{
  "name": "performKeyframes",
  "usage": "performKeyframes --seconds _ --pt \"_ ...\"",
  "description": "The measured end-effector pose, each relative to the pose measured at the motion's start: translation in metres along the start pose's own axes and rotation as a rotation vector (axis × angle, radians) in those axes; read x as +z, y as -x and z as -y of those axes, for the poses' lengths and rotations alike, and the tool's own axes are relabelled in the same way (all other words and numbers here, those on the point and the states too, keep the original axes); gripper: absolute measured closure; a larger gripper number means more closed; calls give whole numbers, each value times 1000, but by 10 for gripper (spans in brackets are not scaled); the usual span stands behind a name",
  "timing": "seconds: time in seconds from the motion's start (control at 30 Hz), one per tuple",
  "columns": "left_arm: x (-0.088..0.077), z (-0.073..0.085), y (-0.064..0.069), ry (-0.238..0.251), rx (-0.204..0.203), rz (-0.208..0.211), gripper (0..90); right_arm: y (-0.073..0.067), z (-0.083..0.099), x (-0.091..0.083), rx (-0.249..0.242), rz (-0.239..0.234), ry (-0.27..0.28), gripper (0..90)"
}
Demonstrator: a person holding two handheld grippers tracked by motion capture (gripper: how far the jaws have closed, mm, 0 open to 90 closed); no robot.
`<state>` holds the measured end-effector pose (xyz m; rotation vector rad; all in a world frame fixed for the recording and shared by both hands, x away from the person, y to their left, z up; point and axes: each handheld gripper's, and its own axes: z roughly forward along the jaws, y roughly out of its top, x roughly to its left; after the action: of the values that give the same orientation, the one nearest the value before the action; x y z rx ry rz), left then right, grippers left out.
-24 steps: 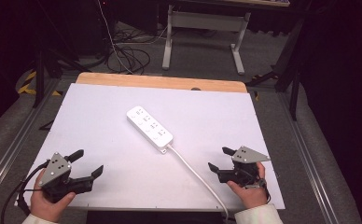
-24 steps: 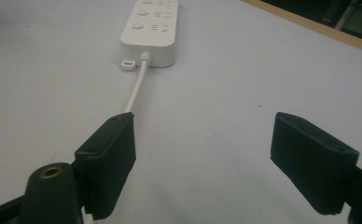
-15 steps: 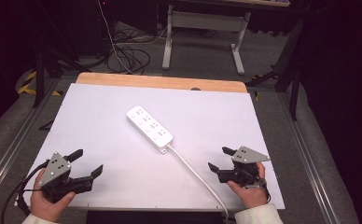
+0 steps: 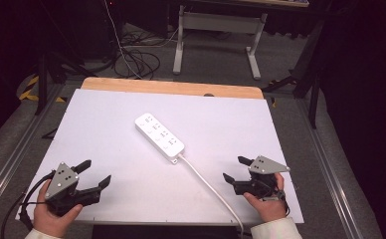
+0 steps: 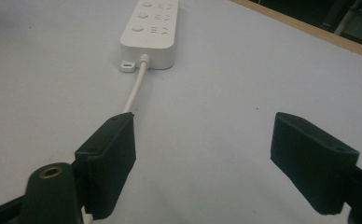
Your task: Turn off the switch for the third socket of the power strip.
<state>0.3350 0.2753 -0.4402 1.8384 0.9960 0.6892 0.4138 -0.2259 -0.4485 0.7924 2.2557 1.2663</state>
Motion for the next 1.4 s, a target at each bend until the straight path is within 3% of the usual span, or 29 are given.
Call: performKeyframes --seconds 0.4,0.57,1.13,1.4 --pt "-2 -5 -2 -11 -12 36 263 -1 0 1 -9 0 -6 226" --pt "-4 -8 -6 -10 -43 45 347 -1 0 2 -12 -2 -6 226" --pt "12 -38 -10 -48 -19 78 424 -1 0 2 -13 -3 -5 226" --pt "24 -58 -7 -69 22 93 430 0 0 2 -10 -5 -4 226"
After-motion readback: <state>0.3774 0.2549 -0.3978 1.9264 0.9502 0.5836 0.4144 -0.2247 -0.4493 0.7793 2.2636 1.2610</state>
